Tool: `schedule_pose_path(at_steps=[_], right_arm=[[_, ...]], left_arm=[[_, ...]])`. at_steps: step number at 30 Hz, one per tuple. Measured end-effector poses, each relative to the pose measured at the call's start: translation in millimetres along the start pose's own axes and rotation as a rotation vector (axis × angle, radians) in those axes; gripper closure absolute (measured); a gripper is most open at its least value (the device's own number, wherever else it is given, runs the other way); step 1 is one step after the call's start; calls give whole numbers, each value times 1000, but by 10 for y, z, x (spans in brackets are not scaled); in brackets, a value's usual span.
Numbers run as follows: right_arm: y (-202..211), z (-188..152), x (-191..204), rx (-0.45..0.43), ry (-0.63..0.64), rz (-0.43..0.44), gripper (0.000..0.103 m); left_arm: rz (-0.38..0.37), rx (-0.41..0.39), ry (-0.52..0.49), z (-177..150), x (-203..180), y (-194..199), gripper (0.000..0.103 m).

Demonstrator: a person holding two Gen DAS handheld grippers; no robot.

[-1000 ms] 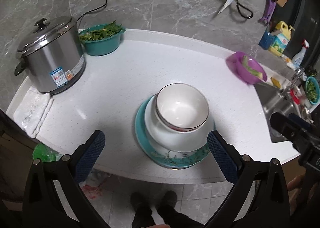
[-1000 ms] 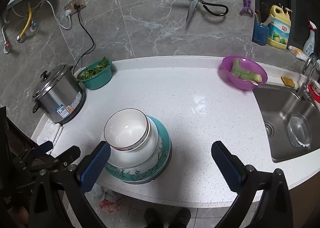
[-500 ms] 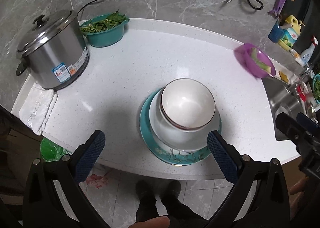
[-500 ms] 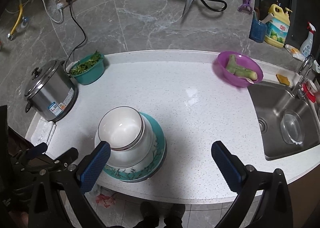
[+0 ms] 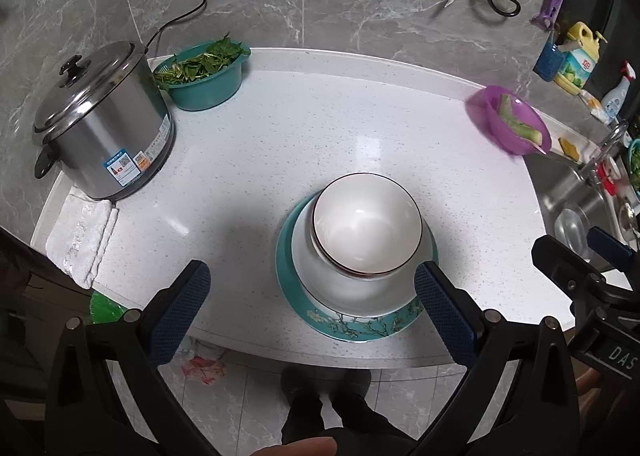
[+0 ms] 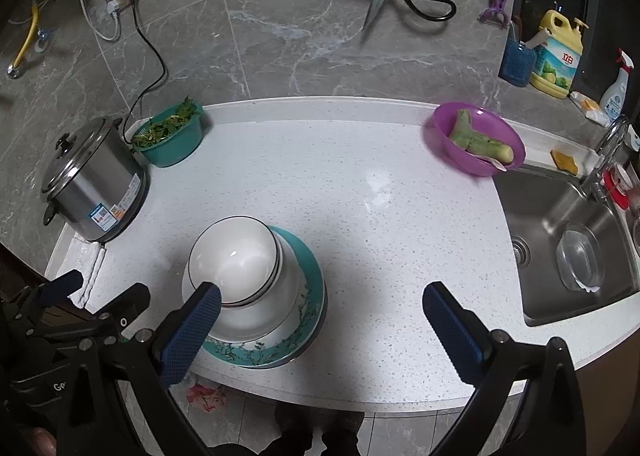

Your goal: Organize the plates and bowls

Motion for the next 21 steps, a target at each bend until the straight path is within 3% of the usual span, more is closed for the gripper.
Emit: schedule_pose_path(at_steps=[21], right_arm=[[-55, -23, 25, 12, 9, -4, 0]], left_arm=[[22, 6, 6, -31, 8, -28, 0]])
Point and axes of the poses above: each gripper's, at about its wrist camera, not at the fingertips, and y roughly against the way its jaws point, x to its left, z to its top, the point moved 8 cm from there along -y, roughly the way its jaws point, and after that the axes turned 3 degrees about z, right-handed, at the moved point
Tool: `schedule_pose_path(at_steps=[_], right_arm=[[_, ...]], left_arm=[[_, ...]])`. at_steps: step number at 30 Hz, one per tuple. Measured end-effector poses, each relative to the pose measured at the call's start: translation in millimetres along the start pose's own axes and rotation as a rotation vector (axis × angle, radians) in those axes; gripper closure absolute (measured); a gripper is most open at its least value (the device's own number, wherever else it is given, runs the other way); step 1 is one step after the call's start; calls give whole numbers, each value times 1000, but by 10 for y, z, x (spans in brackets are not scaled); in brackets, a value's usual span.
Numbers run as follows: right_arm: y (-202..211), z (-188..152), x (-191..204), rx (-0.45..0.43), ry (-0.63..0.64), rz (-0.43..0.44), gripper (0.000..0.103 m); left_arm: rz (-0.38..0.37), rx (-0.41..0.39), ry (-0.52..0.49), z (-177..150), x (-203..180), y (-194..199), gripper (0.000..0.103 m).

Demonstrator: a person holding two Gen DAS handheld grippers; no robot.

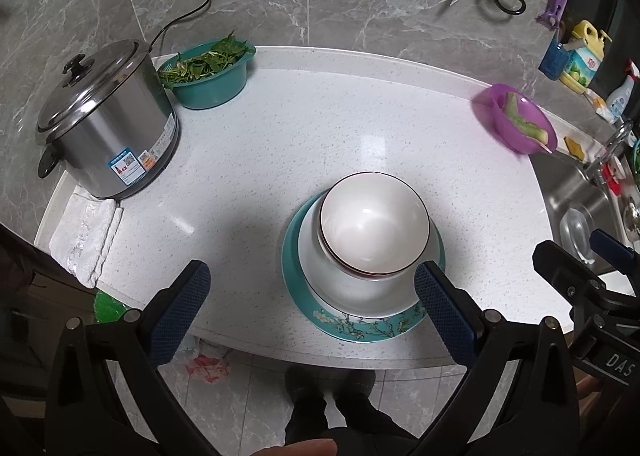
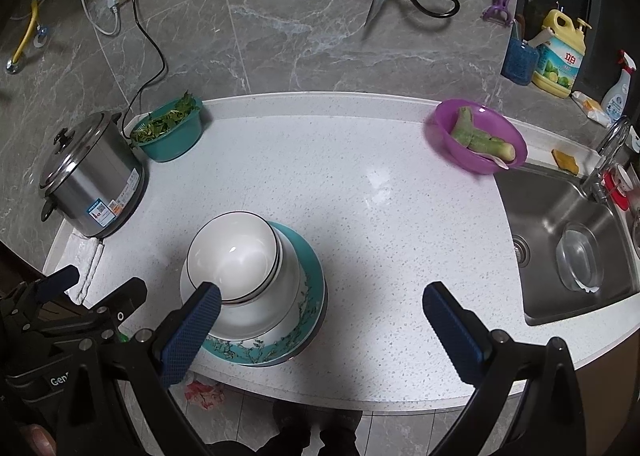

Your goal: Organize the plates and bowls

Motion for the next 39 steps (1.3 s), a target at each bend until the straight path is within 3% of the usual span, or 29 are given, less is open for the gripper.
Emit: schedule_pose_path(at_steps=[39], right_arm=[[-24, -3, 5, 5, 2, -1, 0]], left_arm=[[14, -2, 13, 8, -30, -19, 0]])
Point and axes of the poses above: each gripper's, at about its wrist camera, not at the fingertips, and y roughly against the way its jaws point, x to its left, z to its top, the point moved 8 cm from there along -y, roughly the way its jaws point, and after that the axes turned 3 degrees about z, right-handed, at the moved point
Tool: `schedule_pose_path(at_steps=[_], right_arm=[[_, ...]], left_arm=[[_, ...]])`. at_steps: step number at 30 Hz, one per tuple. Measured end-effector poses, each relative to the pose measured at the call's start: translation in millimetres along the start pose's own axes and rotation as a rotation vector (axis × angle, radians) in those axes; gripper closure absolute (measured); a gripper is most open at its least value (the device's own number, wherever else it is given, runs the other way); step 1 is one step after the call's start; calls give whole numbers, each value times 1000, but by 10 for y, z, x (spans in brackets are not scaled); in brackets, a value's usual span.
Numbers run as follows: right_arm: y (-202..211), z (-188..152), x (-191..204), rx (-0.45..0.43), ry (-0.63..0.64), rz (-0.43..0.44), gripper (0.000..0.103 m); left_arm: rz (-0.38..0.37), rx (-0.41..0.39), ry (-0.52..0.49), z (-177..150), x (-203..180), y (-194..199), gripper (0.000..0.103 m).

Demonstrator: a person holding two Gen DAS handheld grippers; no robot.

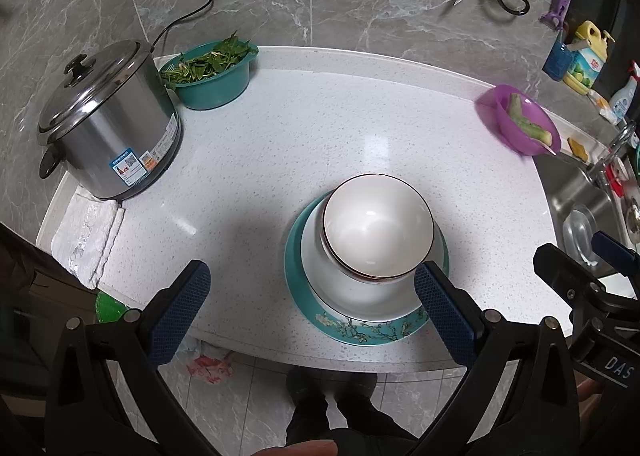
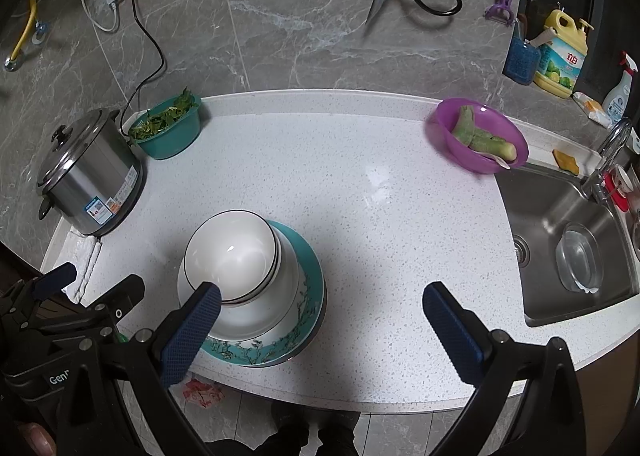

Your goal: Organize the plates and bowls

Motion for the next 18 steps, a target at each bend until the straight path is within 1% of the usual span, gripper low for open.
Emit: schedule_pose_path(at_steps=[18], right_arm=[[-28, 4, -14, 3, 5, 2, 0]], left_arm=[[2, 1, -5, -2, 4, -35, 0]])
Point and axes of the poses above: each gripper's, at about its wrist camera, not at the fingertips, and y roughly against the way its jaws point, x to its left, z to its top, the point moved 8 cm from there along -y, roughly the way its jaws point, and after that the axes turned 3 degrees about z, right-handed, at the moved point
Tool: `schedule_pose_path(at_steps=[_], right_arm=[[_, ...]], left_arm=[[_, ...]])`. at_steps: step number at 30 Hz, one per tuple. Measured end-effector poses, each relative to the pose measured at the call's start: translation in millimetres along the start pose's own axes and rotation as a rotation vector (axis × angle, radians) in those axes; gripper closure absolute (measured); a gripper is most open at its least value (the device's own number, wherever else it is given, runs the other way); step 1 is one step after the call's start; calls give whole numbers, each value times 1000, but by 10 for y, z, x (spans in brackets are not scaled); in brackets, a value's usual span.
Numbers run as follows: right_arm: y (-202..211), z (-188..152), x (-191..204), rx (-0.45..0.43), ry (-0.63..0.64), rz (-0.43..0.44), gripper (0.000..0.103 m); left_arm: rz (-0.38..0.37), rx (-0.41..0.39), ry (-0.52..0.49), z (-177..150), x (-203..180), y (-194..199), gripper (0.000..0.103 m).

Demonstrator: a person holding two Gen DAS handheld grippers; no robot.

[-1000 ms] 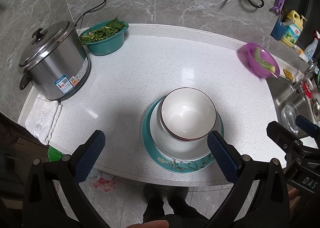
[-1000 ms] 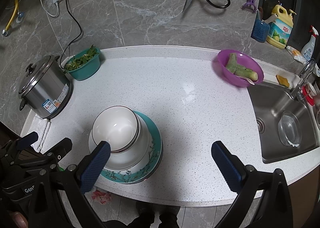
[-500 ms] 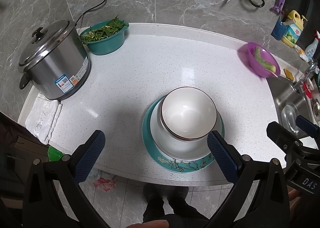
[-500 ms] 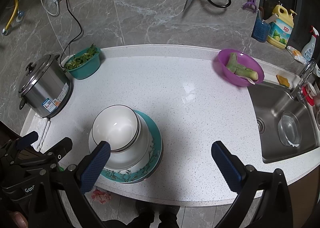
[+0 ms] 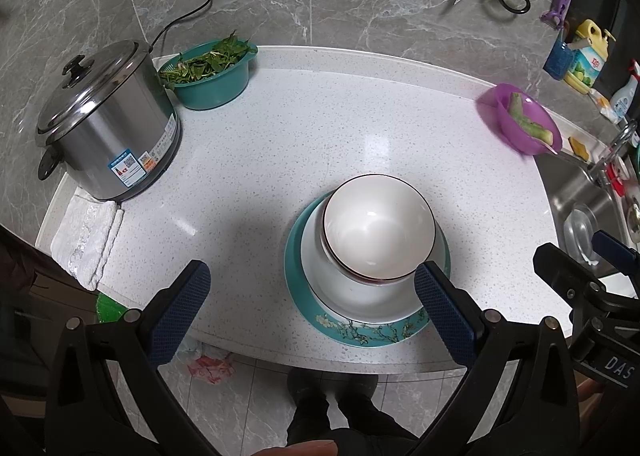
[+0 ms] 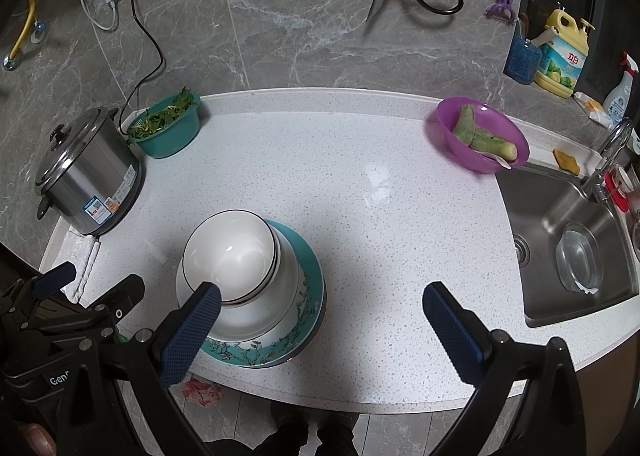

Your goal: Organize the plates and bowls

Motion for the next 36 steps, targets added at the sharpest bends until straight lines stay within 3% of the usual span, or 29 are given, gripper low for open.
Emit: schedule_pose_path(at_steps=[36], right_arm=[[-32, 27, -17, 7, 8, 3, 0]], left_arm=[[0, 3, -1, 17, 25, -53, 0]])
Point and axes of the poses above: each gripper's, at about its wrist camera, not at the fingertips, and y roughly against the way its jaws point, x to its left, z to its top, the point moved 8 cm from there along -y, roughly the way its jaws point, and after that the axes turned 3 degrees about z, right-handed, at the moved point
